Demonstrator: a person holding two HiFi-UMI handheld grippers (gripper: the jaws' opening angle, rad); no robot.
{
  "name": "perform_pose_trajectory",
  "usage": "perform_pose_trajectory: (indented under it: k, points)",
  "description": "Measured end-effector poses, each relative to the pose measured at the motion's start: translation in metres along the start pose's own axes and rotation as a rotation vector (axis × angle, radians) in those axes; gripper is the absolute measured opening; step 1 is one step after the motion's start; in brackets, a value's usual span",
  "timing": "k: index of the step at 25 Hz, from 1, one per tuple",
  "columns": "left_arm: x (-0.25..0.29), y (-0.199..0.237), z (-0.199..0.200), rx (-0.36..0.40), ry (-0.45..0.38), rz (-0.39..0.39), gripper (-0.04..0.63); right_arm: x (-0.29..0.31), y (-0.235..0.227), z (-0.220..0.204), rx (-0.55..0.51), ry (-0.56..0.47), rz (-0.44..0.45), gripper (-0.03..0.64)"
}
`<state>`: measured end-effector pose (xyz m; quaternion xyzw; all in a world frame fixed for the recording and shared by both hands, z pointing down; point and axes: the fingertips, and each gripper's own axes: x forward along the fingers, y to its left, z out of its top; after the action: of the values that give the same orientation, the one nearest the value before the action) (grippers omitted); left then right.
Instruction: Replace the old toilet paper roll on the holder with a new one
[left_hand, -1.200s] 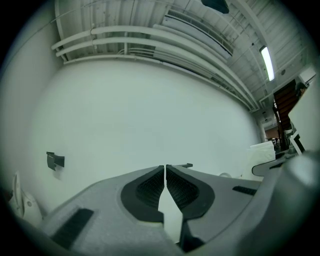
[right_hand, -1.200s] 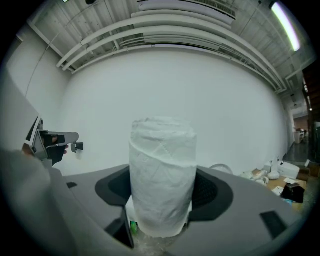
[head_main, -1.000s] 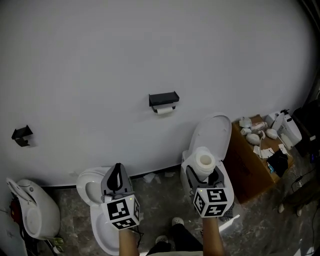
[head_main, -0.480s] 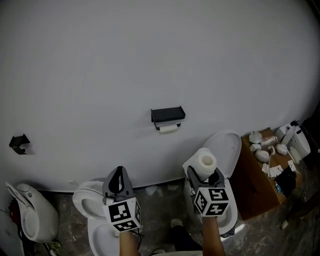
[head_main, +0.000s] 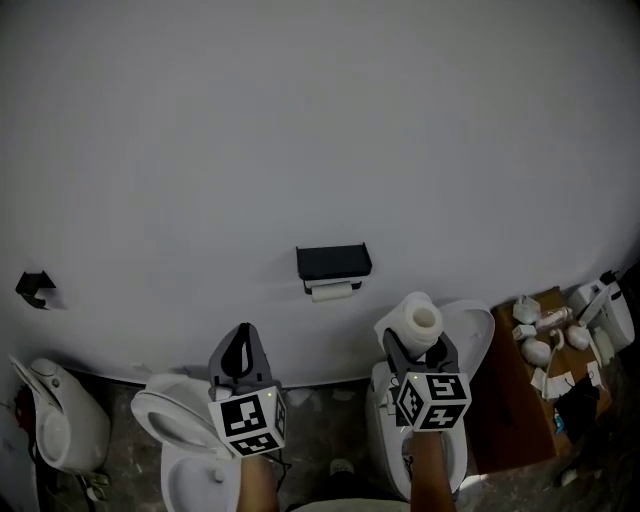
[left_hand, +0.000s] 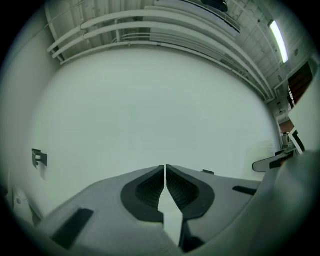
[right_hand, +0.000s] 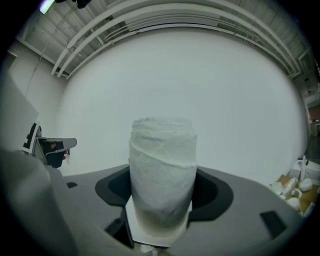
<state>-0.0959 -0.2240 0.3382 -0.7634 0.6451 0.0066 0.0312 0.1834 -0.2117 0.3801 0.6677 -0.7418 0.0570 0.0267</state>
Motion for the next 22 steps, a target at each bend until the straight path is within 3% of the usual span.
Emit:
perform_pose_trajectory:
  k: [12,22]
  points:
    - [0.053,-0.013,-0.015,0.017,0.037,0.048,0.015,0.063,-0.036,-0.010,0.024,0.036,0.038,0.307]
    - [0.092,-0.007,-0.027,0.026,0.069,-0.009,0.015,0.090,-0.034,-0.014,0.033,0.046,0.002,0.307]
